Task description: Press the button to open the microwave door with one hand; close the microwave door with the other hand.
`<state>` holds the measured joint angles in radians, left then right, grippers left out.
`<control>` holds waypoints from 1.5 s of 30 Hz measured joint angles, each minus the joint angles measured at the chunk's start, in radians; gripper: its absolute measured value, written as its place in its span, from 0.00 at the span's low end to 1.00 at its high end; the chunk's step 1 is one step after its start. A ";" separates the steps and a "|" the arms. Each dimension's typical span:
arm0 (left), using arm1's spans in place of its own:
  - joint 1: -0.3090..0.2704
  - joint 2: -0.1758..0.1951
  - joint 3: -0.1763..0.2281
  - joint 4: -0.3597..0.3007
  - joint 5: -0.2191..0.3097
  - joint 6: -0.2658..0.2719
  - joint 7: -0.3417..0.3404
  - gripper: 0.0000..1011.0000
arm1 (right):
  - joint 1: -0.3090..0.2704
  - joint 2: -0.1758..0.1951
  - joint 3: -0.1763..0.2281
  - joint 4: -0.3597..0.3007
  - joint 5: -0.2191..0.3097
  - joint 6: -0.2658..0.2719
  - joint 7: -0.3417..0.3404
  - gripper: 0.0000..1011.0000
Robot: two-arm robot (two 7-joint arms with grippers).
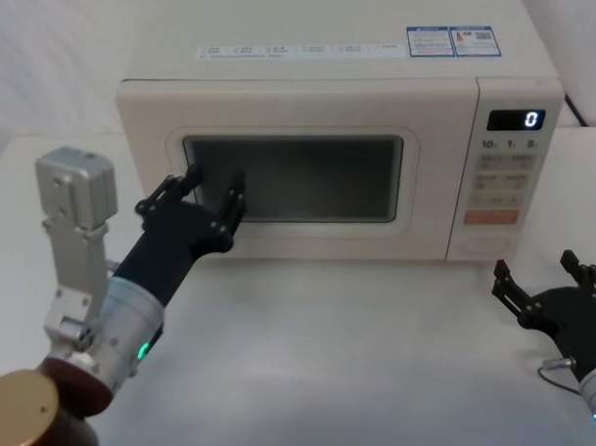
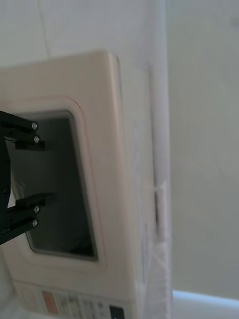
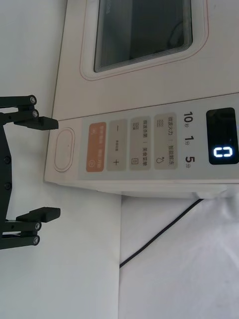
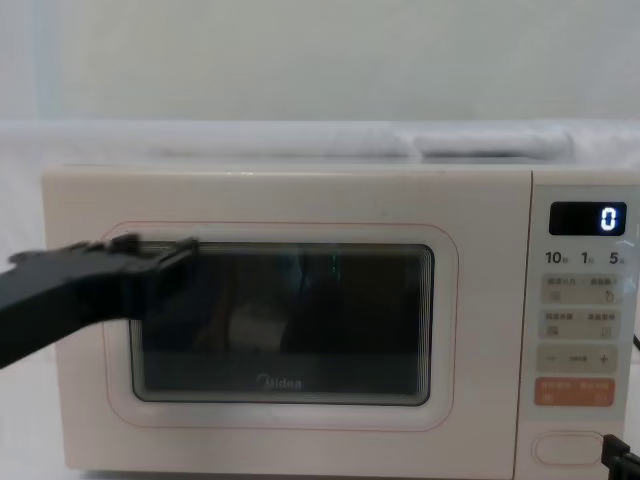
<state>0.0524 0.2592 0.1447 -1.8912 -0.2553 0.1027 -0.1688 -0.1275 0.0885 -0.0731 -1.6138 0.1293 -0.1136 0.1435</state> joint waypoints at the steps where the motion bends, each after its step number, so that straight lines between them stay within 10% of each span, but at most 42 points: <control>1: 0.008 0.000 -0.009 0.004 0.000 -0.005 0.003 0.56 | 0.000 0.000 0.000 0.000 0.000 0.000 0.000 0.99; 17: 0.088 -0.004 -0.086 0.056 0.012 -0.046 0.025 0.99 | 0.000 0.000 0.000 0.000 0.000 0.000 0.000 0.99; 45: 0.101 -0.020 -0.104 0.111 0.033 -0.050 0.031 0.99 | 0.000 0.000 0.000 0.000 0.000 0.000 0.000 0.99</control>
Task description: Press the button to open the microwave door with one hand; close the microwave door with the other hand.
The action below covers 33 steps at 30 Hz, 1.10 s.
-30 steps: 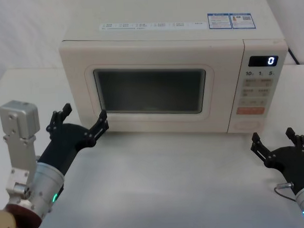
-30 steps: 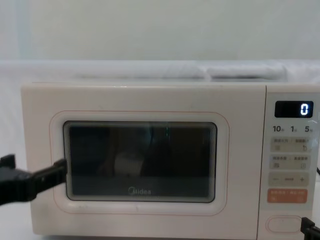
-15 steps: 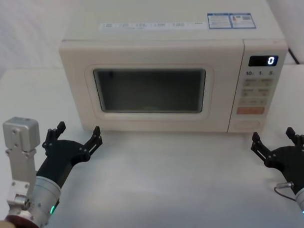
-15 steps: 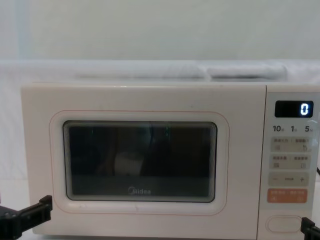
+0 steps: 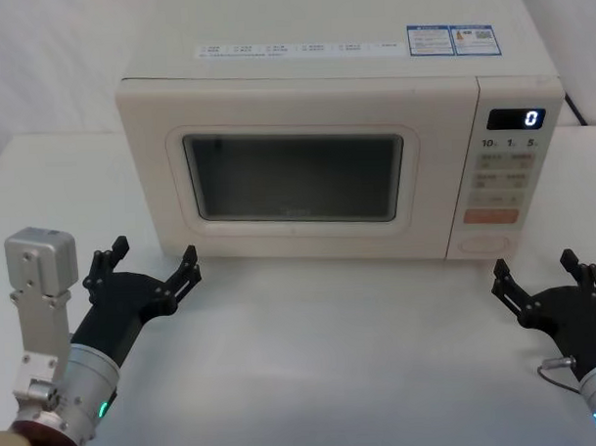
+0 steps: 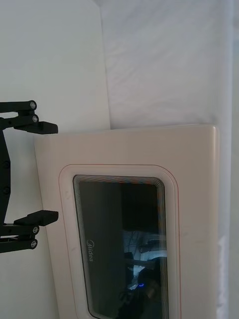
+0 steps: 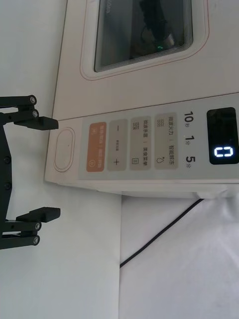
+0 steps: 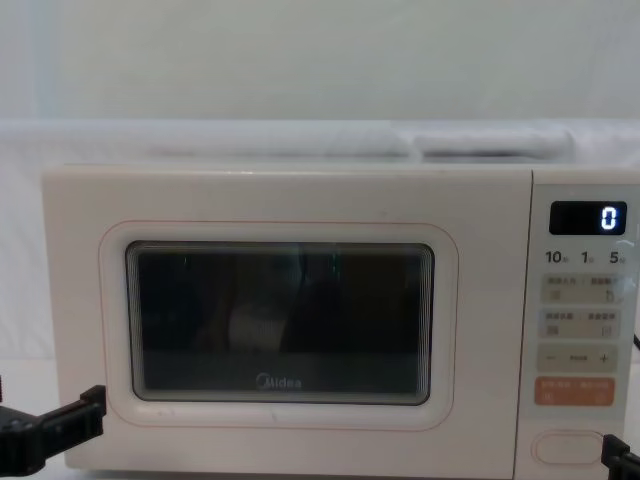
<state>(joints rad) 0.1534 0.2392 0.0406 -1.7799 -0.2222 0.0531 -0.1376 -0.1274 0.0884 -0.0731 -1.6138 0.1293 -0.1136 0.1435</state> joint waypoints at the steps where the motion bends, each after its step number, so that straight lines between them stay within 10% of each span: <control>1: 0.000 0.000 0.000 0.000 0.000 0.000 0.000 0.99 | 0.000 0.000 0.000 0.000 0.000 0.000 0.000 0.99; 33: 0.000 0.001 0.001 -0.003 -0.001 0.000 -0.001 0.99 | 0.000 0.000 0.000 0.000 0.000 0.000 0.000 0.99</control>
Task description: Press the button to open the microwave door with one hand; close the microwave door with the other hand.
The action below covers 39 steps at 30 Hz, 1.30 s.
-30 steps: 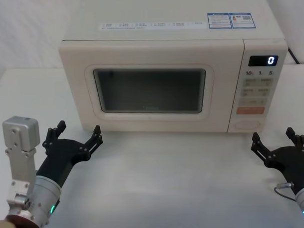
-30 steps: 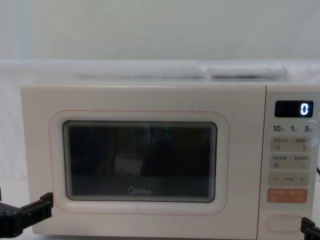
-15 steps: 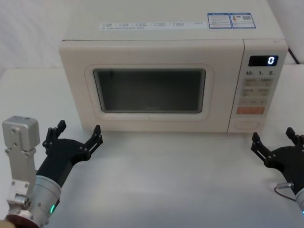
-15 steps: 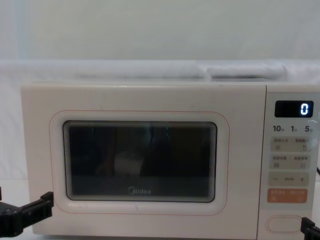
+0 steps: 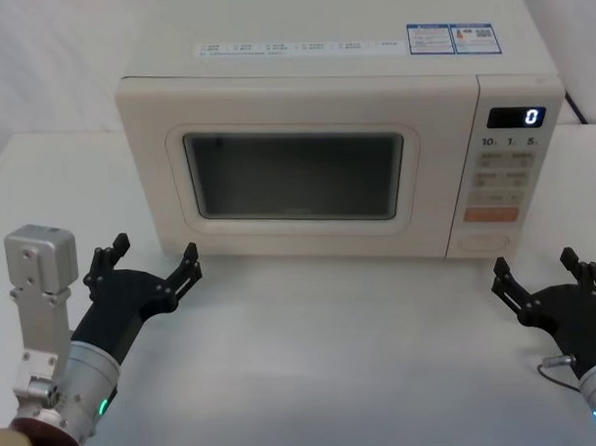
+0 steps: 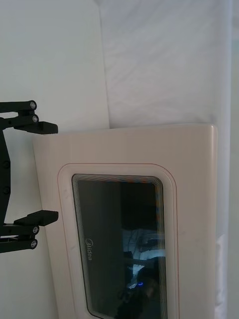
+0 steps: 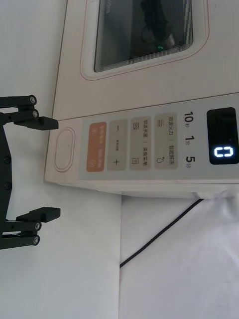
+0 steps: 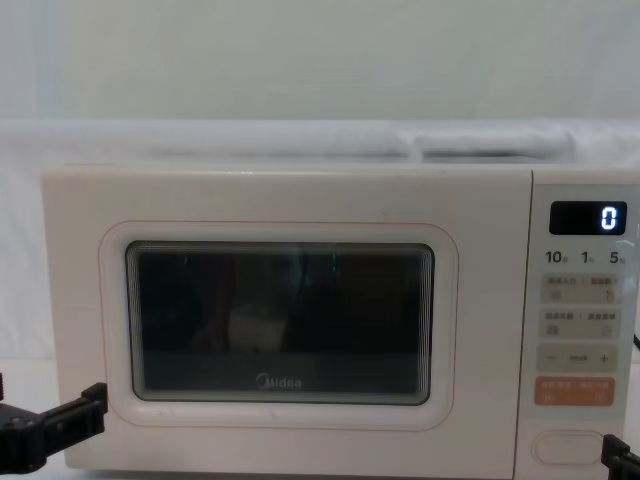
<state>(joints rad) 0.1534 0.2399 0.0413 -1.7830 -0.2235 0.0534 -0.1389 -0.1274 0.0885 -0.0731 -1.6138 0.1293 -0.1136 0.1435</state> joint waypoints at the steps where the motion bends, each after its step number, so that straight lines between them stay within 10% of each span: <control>1: 0.000 0.000 0.000 0.000 0.000 0.000 0.000 0.99 | 0.000 0.000 0.000 0.000 0.000 0.000 0.000 0.99; 39: 0.000 0.000 0.000 0.000 0.000 0.000 0.000 0.99 | 0.000 0.000 0.000 0.000 0.000 0.000 0.000 0.99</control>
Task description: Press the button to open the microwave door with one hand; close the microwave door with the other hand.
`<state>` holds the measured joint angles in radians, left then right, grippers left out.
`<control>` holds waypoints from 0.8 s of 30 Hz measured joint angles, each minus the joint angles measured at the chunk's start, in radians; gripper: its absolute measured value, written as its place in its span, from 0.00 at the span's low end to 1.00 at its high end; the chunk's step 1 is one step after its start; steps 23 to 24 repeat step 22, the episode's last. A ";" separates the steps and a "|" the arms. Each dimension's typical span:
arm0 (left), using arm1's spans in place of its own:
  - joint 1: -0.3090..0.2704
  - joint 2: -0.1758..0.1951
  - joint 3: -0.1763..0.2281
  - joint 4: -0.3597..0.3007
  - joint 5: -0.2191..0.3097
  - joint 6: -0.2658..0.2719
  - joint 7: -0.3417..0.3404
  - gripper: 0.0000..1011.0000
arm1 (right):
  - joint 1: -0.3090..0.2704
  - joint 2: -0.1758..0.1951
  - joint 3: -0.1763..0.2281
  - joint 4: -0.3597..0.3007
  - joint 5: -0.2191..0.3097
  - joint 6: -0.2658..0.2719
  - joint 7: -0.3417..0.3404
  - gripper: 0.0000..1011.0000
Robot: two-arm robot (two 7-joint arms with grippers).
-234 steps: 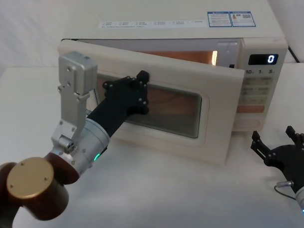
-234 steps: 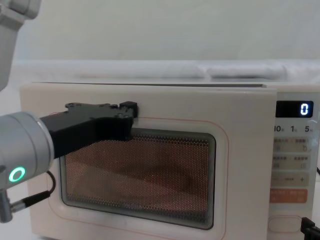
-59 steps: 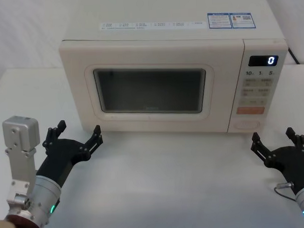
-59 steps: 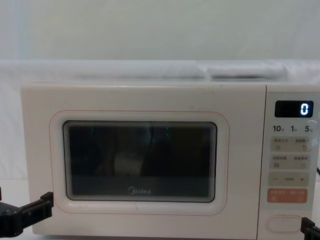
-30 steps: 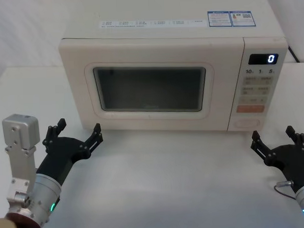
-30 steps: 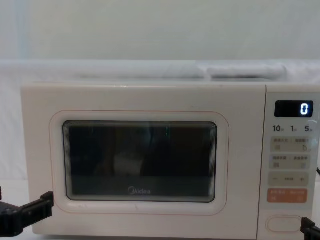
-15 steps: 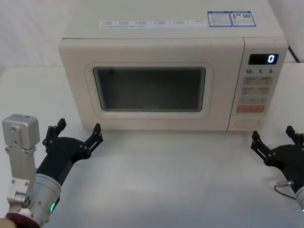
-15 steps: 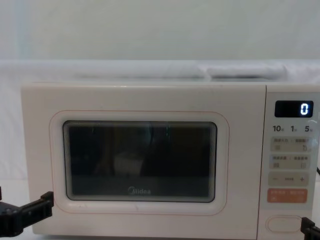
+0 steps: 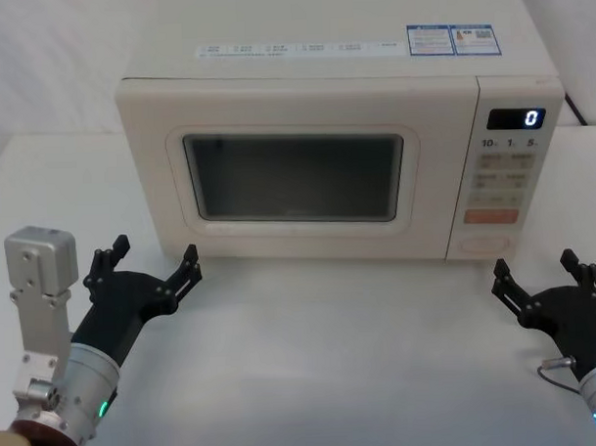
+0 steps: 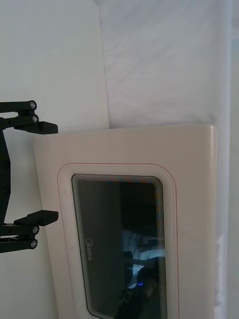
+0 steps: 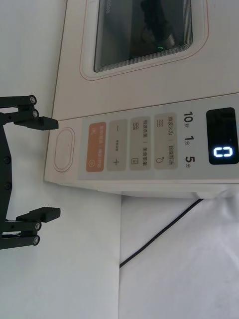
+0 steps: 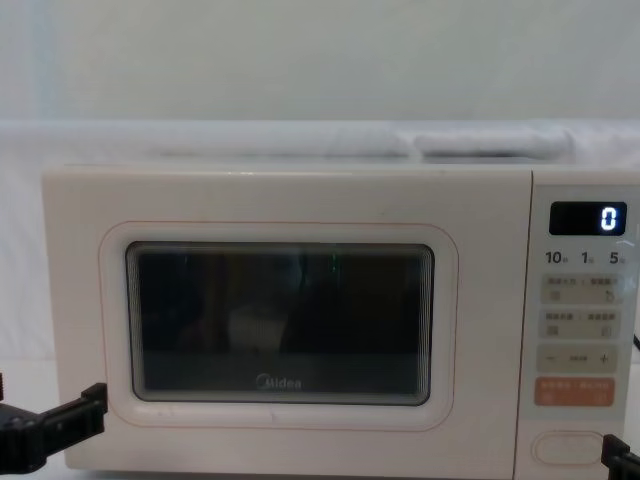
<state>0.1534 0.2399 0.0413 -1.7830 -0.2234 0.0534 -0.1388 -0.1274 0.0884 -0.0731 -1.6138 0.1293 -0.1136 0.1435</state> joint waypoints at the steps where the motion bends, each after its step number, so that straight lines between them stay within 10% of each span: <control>1: 0.000 0.000 0.000 0.000 0.000 0.000 0.000 0.99 | 0.000 0.000 0.000 0.000 0.000 0.000 0.000 0.99; 24: 0.000 0.000 0.000 0.000 0.000 0.000 0.000 0.99 | 0.000 0.000 0.000 0.000 0.000 0.000 0.000 0.99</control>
